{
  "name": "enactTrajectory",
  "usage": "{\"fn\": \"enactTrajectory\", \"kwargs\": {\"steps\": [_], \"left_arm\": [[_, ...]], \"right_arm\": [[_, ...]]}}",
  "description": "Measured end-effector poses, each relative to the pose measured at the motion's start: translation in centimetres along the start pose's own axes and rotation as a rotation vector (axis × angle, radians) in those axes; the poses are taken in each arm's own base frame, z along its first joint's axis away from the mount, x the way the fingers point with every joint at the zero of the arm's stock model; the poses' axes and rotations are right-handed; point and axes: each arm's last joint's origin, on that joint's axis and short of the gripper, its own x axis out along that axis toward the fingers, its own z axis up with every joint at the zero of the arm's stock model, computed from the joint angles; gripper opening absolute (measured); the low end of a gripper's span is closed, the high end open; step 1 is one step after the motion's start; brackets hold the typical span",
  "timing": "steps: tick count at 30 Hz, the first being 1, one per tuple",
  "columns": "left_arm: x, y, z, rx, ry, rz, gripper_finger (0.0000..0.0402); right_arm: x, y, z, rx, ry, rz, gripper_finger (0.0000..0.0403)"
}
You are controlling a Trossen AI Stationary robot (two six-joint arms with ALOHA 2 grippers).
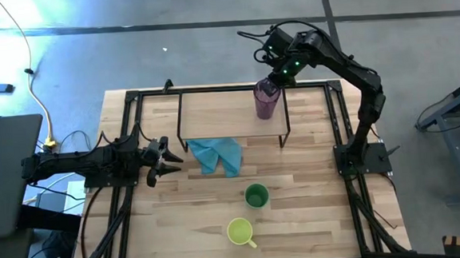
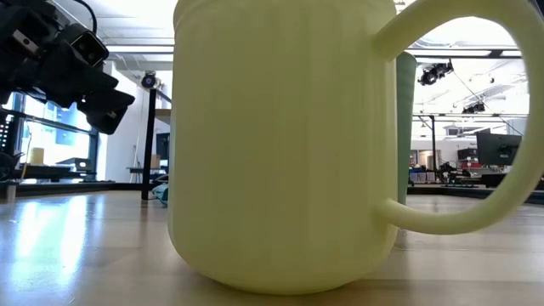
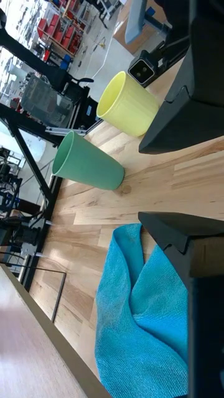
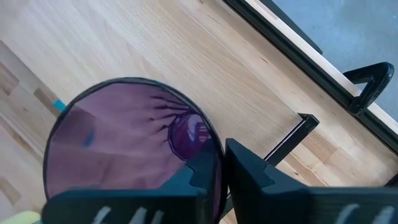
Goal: Stack small to large cups/mugs on shelf
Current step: Put the purple cup on the shelf
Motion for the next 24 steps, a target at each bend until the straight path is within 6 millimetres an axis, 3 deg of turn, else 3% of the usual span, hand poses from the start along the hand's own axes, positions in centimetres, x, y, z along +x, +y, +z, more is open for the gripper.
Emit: {"fn": "enactTrajectory", "kwargs": {"steps": [24], "left_arm": [[0.0,0.0,0.0,0.0,0.0,0.0,0.015]], "right_arm": [[0.0,0.09,0.27,-0.039,-0.028,0.007,0.004]]}}
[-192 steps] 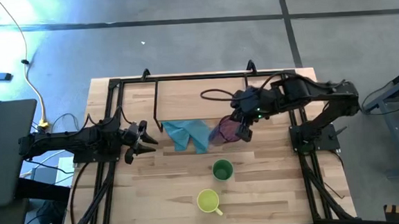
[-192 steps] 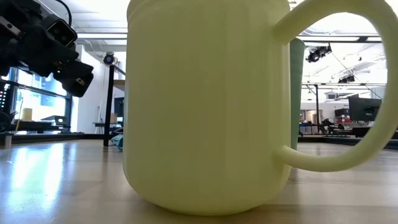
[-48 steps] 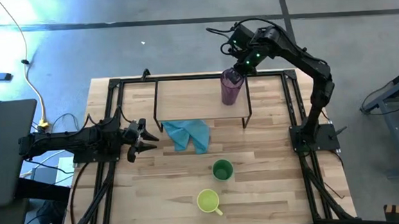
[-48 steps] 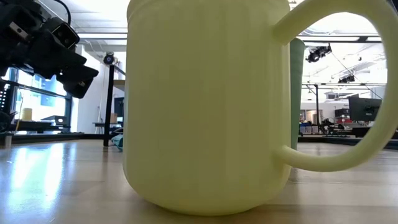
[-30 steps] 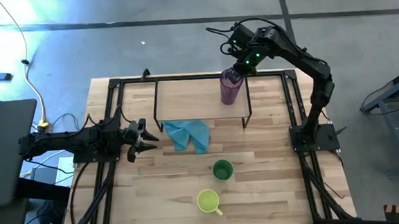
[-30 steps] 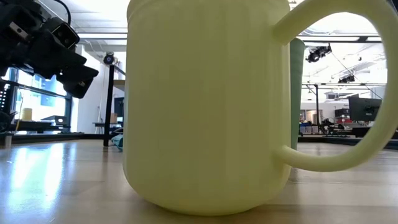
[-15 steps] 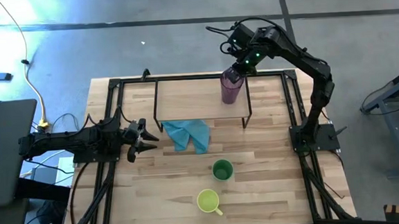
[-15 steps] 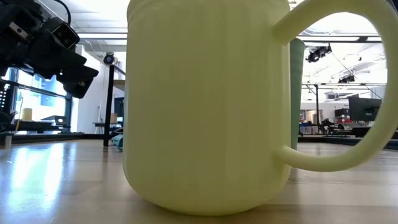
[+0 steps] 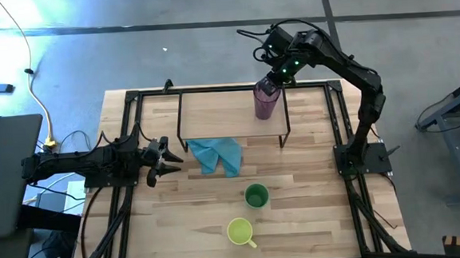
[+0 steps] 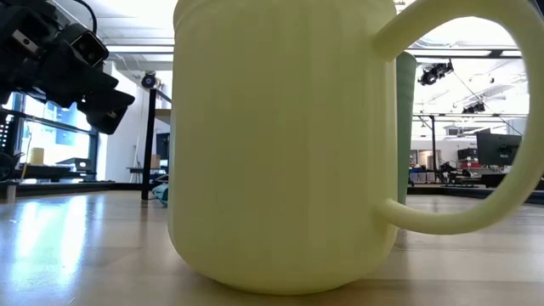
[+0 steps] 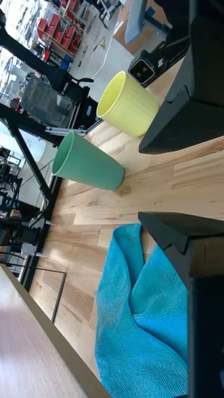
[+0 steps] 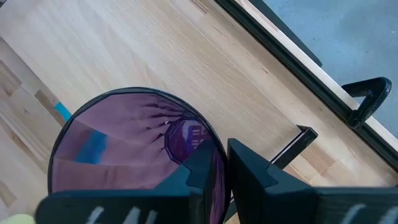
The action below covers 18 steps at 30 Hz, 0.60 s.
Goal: Stack small to large cups/mugs on shelf
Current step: Put the purple cup on the shelf
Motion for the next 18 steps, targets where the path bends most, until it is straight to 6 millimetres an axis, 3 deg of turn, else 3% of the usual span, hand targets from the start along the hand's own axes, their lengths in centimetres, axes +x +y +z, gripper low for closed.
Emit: {"fn": "enactTrajectory", "kwargs": {"steps": [12,18], "left_arm": [[0.0,0.0,-0.01,0.0,0.0,0.0,0.015],[0.0,0.0,0.0,0.0,0.0,0.0,0.015]], "right_arm": [[0.0,0.0,0.0,-0.001,0.0,0.0,0.0104],[0.0,0.0,0.0,-0.001,0.0,0.0,0.011]]}}
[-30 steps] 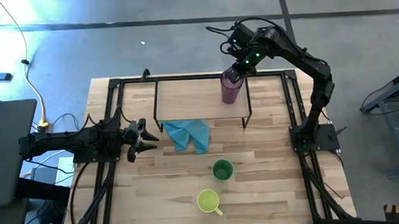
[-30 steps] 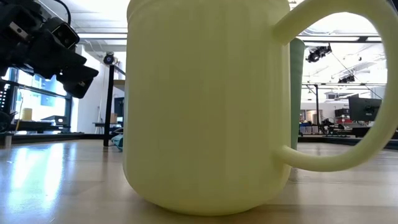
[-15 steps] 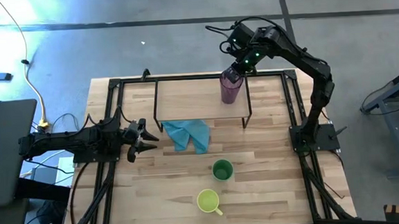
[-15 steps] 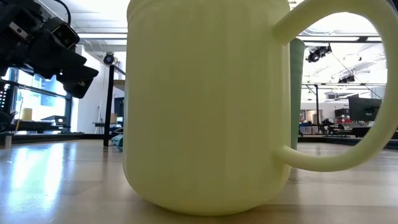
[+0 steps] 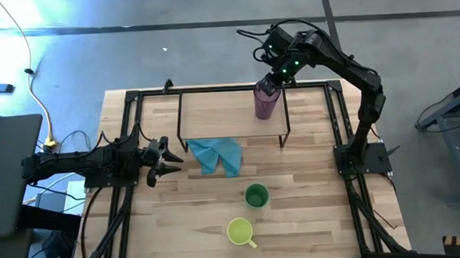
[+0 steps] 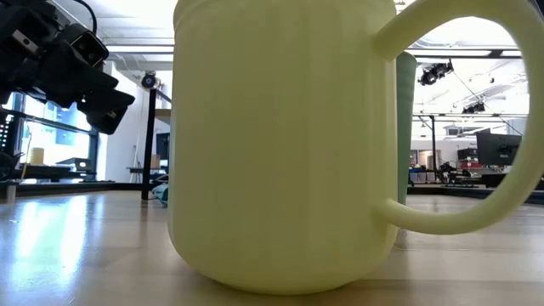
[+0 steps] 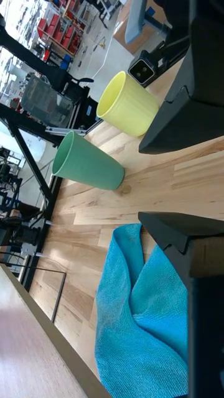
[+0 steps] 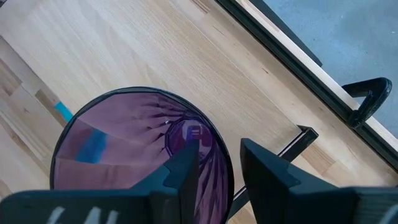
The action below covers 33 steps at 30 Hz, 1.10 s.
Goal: Stack small to large cups/mugs on shelf
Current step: Put the purple cup on the shelf, then put the green cup on the shelf
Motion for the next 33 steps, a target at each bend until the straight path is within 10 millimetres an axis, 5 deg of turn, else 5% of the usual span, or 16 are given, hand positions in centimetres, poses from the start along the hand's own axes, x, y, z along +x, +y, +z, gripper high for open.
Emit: {"fn": "enactTrajectory", "kwargs": {"steps": [21,33], "left_arm": [[0.0,0.0,0.0,0.0,0.0,0.001,0.015],[0.0,0.0,0.0,0.0,0.0,0.001,0.015]], "right_arm": [[-0.2,0.1,-0.3,0.01,0.031,0.042,0.011],[-4.9,0.2,-0.2,0.004,-0.12,0.057,0.011]]}}
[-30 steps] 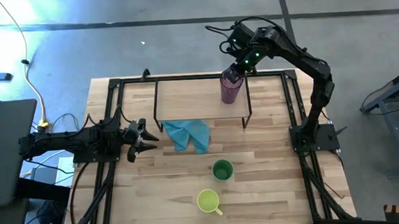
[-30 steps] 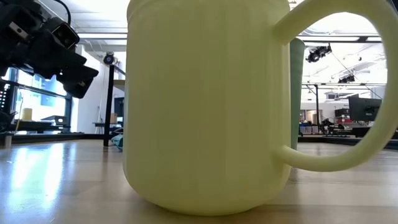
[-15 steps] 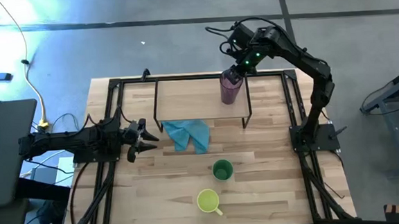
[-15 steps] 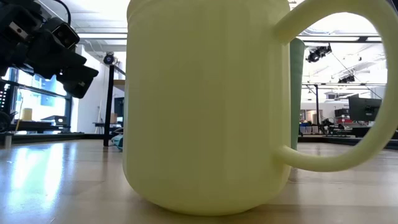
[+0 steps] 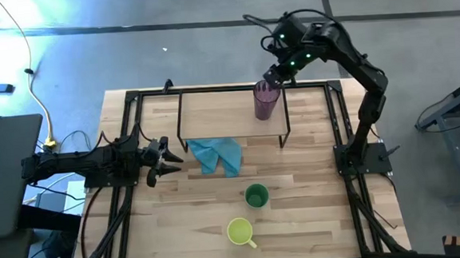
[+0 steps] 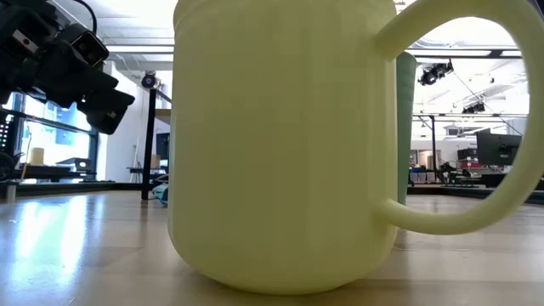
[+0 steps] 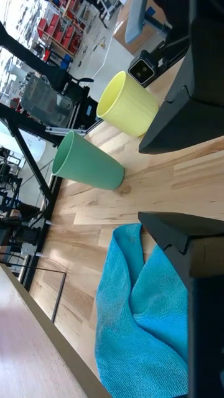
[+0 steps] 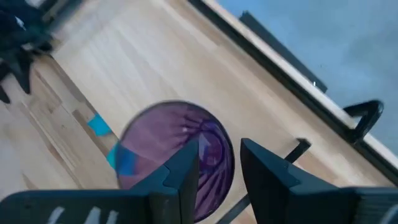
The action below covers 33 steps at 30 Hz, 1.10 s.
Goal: Stack small to large cups/mugs on shelf
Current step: Put the green cup on the shelf
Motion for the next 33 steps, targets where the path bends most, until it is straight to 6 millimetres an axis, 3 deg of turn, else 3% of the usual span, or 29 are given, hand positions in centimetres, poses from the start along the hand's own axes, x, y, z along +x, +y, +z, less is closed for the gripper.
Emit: {"fn": "enactTrajectory", "kwargs": {"steps": [14,33], "left_arm": [[0.0,0.0,0.0,-0.002,0.0,0.0,0.015],[0.0,0.0,0.0,-0.026,0.0,0.0,0.015]], "right_arm": [[-2.3,0.7,-0.9,-0.025,-0.058,0.025,0.011],[-2.4,2.3,-1.5,-0.081,-0.049,0.058,0.011]]}}
